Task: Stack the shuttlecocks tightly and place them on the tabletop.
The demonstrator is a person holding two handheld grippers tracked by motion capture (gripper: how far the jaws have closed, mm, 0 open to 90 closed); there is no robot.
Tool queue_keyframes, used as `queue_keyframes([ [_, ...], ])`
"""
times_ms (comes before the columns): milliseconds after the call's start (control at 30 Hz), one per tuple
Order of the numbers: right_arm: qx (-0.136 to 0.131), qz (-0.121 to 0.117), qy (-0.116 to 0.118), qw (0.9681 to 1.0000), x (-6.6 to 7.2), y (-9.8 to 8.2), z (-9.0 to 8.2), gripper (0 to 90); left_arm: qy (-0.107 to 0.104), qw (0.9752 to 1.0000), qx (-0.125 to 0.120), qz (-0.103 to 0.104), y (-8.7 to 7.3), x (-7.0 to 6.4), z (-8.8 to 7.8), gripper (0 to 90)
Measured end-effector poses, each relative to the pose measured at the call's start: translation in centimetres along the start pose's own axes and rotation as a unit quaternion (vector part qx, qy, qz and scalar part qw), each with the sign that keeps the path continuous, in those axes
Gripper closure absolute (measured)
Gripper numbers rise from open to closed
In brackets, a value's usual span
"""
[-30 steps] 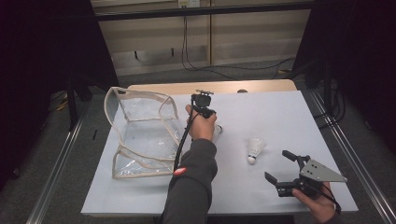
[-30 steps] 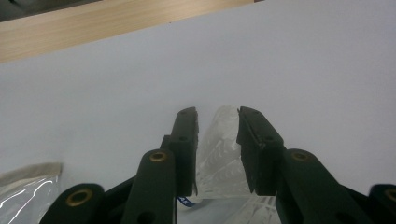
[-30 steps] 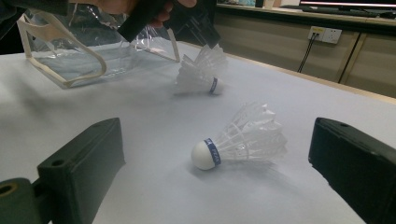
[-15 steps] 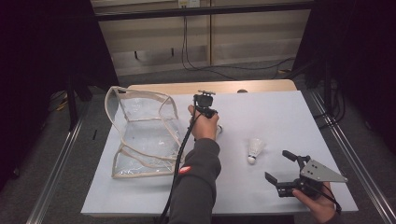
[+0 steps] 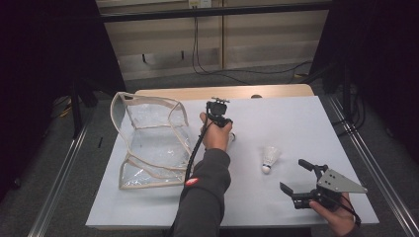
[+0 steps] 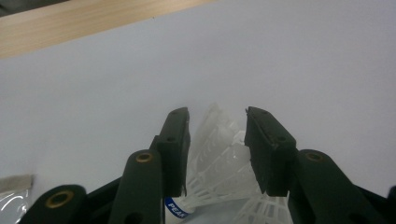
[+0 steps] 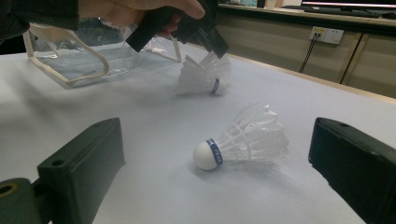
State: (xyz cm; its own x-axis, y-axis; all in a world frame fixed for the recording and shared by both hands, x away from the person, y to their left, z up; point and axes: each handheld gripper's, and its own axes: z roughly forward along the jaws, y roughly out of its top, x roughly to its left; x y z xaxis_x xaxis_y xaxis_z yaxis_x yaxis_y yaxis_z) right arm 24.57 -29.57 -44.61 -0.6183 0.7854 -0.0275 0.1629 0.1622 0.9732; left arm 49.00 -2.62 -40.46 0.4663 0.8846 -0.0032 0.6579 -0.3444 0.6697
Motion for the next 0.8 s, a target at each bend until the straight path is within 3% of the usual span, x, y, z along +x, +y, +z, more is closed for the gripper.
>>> queue_keyframes([
  [500,-0.001,0.001,0.002,1.0000,0.03,0.00,0.02,2.7,-0.005,0.9999,-0.011,0.006,-0.08,0.19,0.21,53.3],
  [800,0.000,0.000,0.001,1.0000,-0.02,-0.01,0.00,2.7,-0.016,0.9997,-0.018,-0.004,-0.04,0.40,0.18,51.9],
])
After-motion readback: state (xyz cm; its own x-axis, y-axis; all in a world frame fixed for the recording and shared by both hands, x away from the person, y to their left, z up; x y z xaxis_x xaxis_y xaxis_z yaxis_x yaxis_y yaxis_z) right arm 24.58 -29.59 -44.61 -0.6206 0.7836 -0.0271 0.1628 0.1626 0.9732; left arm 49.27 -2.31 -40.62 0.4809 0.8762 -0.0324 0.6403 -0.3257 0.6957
